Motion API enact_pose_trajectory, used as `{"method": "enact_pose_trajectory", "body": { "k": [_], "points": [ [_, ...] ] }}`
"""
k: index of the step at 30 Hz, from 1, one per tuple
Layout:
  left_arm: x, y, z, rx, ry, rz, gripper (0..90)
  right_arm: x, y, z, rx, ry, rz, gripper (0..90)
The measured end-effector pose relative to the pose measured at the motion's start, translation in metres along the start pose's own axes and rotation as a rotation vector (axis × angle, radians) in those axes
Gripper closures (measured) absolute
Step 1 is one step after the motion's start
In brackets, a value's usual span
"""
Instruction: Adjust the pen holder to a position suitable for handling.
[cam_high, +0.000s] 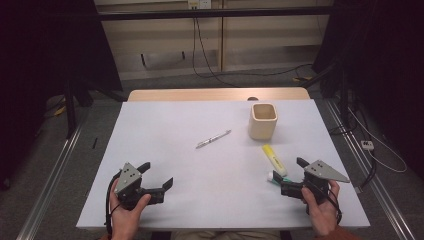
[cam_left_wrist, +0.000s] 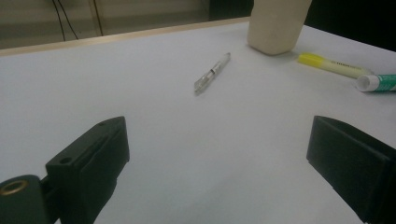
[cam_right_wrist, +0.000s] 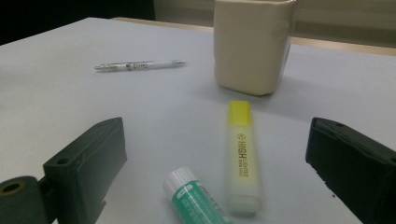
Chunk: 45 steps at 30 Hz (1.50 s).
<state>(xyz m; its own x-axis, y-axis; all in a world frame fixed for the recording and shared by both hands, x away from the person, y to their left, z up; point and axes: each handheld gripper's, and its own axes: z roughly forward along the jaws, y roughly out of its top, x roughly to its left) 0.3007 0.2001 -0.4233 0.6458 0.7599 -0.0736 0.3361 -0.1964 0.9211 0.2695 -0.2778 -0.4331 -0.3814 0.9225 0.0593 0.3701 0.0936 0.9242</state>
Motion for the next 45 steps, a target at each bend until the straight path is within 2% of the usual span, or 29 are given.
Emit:
{"method": "enact_pose_trajectory", "body": {
  "k": [8, 11, 13, 15, 19, 24, 29, 31, 37, 39, 41, 45],
  "points": [
    [0.000, 0.000, 0.003, 0.018, 0.009, -0.007, 6.1, -0.002, 0.003, 0.000, 0.024, 0.014, -0.014, 7.5],
    [0.001, -0.001, 0.003, 0.020, 0.010, -0.006, 6.1, -0.003, 0.005, 0.000, 0.026, 0.012, -0.005, 10.2],
    [0.001, -0.001, 0.002, 0.022, 0.011, -0.008, 6.1, -0.005, 0.007, 0.001, 0.025, 0.029, -0.001, 8.8],
    [0.001, -0.002, 0.001, 0.026, 0.009, -0.004, 6.1, -0.007, 0.010, 0.002, 0.035, 0.014, 0.006, 9.2],
    [0.002, -0.002, 0.000, 0.022, 0.004, -0.013, 6.3, -0.009, 0.016, 0.007, 0.029, -0.018, -0.010, 12.5],
    [0.002, -0.002, 0.001, 0.030, 0.002, -0.017, 6.5, -0.017, 0.032, 0.021, 0.107, -0.003, -0.030, 9.1],
    [0.003, -0.002, 0.001, 0.029, 0.005, -0.010, 6.5, -0.022, 0.043, 0.031, 0.097, -0.003, -0.027, 6.9],
    [0.002, -0.002, 0.001, 0.032, 0.006, -0.014, 6.5, -0.024, 0.048, 0.037, 0.080, 0.009, -0.033, 3.3],
    [0.004, -0.002, 0.000, 0.030, 0.006, -0.021, 6.5, -0.035, 0.066, 0.052, 0.097, 0.016, -0.021, 7.5],
    [0.004, -0.002, 0.000, 0.032, 0.003, -0.019, 6.5, -0.043, 0.079, 0.061, 0.128, 0.014, -0.029, 9.8],
    [0.004, -0.002, 0.001, 0.033, 0.001, -0.020, 6.5, -0.047, 0.089, 0.066, 0.149, 0.031, -0.043, 14.0],
    [0.004, -0.002, 0.001, 0.033, 0.002, -0.020, 6.5, -0.057, 0.107, 0.076, 0.164, 0.038, -0.052, 13.8]
  ]
}}
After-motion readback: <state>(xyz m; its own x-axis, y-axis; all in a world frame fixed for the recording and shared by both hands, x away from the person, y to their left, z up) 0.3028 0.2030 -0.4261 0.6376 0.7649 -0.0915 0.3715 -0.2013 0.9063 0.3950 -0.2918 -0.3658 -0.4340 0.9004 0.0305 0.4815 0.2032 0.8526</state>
